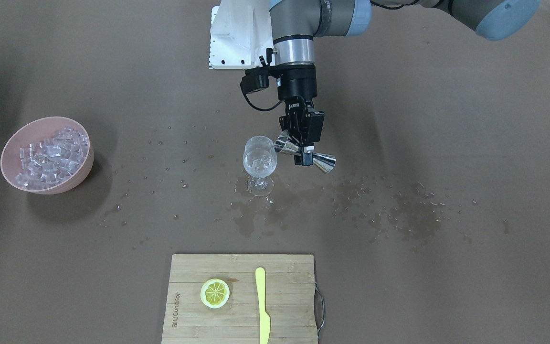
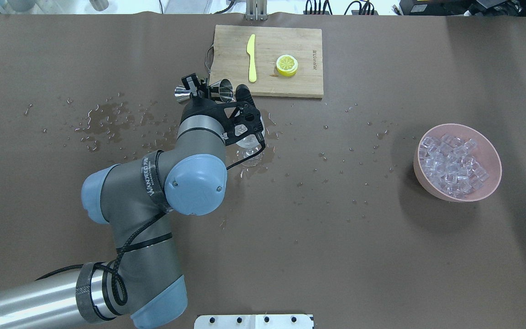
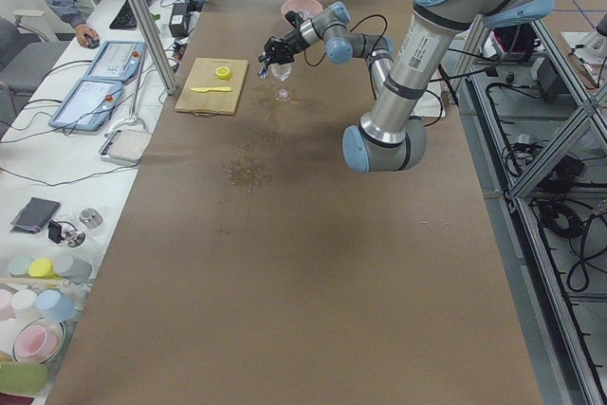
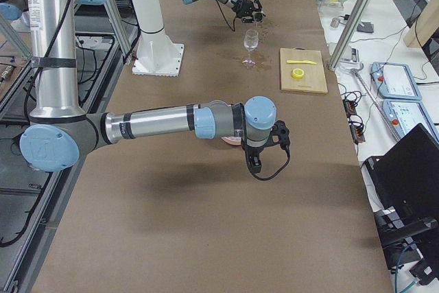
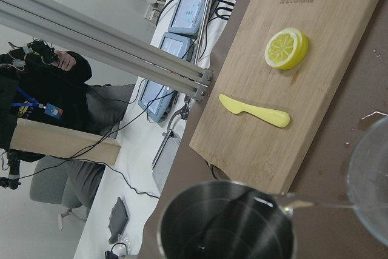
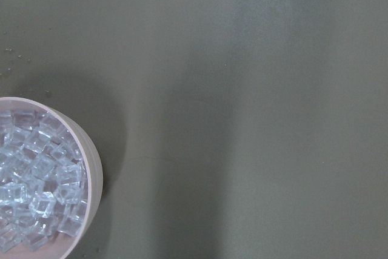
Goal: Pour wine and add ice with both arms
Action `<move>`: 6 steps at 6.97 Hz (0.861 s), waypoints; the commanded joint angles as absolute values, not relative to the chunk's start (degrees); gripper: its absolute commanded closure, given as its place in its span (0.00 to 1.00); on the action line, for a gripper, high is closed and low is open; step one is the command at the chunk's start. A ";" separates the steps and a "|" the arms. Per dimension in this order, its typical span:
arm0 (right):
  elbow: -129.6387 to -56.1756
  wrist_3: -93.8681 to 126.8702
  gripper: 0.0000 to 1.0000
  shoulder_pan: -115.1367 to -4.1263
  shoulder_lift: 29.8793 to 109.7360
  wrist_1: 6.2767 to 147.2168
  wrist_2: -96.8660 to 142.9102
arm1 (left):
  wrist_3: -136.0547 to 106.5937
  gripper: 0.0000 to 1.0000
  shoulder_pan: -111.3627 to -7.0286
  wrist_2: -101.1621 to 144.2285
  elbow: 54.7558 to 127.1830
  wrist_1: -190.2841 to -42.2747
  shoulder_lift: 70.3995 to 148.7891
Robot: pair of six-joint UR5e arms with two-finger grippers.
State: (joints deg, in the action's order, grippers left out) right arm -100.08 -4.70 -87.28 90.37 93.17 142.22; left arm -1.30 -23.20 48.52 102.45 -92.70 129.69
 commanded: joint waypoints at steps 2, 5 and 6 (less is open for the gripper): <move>-99.50 -4.75 0.00 -87.28 90.18 93.16 142.64 | 3.94 1.00 -23.12 48.43 102.30 -91.33 129.99; -98.61 -4.75 0.00 -87.28 89.74 93.16 142.82 | 8.17 1.00 -22.77 48.43 102.31 -85.00 132.63; -98.61 -4.75 0.00 -87.28 89.74 93.16 142.82 | 12.61 1.00 -22.76 48.08 102.30 -84.12 132.63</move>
